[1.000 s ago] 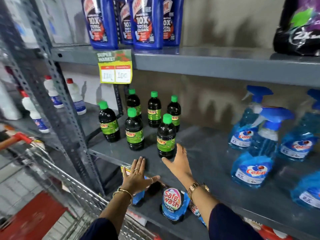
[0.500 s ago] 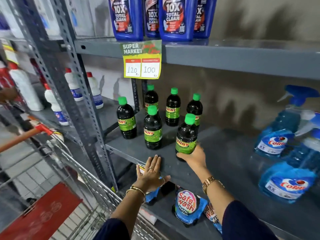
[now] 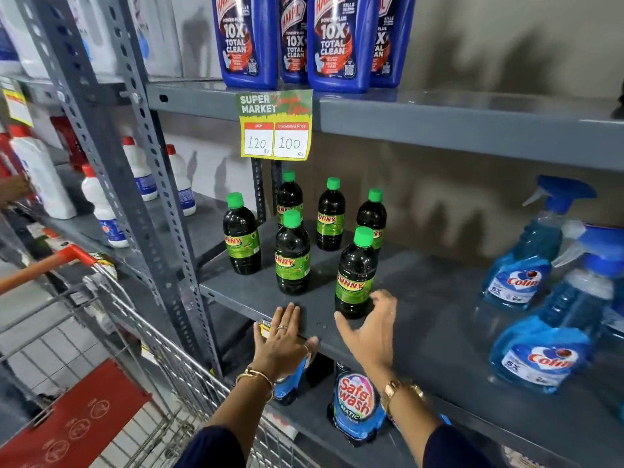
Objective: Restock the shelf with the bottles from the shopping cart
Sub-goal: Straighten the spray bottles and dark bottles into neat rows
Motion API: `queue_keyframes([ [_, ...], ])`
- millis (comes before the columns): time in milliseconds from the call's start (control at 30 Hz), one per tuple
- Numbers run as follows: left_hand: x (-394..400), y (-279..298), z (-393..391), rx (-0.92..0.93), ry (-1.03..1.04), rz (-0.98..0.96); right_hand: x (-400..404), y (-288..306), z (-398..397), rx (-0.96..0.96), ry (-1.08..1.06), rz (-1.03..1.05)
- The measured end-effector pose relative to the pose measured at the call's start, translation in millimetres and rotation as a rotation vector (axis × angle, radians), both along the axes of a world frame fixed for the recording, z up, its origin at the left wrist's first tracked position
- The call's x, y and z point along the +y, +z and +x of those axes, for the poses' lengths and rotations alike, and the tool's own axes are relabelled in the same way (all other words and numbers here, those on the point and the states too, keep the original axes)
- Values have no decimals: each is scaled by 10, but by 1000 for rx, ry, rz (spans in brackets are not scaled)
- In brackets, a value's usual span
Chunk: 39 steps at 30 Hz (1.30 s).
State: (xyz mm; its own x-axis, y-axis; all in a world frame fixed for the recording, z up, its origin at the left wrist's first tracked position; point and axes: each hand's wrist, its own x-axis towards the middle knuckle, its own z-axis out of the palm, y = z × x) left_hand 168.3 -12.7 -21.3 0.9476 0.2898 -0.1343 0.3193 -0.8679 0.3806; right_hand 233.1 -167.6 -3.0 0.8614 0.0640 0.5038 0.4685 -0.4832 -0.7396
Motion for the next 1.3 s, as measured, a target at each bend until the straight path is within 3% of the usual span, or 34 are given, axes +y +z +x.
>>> queue_keyframes([
  [100,87,2,-70,-28,111,-8,87,-2,-150,-189,25,-207],
  [200,204,18,-97,-33,150,16,257,-31,-193,-154,154,-283],
  [367,482,42,-44,-23,191,-2,617,-53,-163,51,207,-239],
  [533,631,-17,-57,-69,171,-25,973,-33,-66,258,116,-142],
  [733,684,-26,-52,-76,133,-37,1330,95,180,363,5,8],
  [1300,706,-121,-43,-64,106,-17,1448,19,393,278,12,-49],
])
